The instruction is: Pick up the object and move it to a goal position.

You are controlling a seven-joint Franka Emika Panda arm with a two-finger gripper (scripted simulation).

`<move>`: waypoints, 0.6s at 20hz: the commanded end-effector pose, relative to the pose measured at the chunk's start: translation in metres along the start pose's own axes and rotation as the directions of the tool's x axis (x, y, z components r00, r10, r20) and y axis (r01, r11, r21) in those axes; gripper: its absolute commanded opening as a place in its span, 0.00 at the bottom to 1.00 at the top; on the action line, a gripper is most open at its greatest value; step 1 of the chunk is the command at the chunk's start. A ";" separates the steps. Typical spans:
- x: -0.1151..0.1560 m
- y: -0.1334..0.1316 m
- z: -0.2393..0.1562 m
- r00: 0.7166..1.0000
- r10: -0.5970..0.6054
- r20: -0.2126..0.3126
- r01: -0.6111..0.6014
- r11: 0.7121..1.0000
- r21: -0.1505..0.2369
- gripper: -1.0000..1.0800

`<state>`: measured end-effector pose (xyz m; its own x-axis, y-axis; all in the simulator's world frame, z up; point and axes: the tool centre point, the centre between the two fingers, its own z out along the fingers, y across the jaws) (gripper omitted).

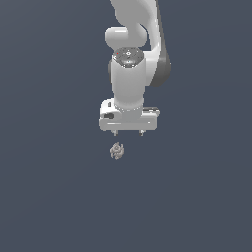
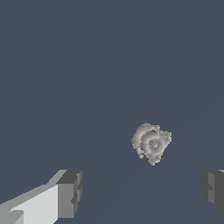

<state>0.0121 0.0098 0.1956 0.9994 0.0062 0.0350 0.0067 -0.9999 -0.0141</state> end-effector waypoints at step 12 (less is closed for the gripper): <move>0.005 -0.011 -0.012 0.998 -0.065 -0.012 0.065 0.998 -0.010 0.96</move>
<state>0.0162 0.0206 0.2080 0.9964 0.0695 0.0478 0.0696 -0.9976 -0.0021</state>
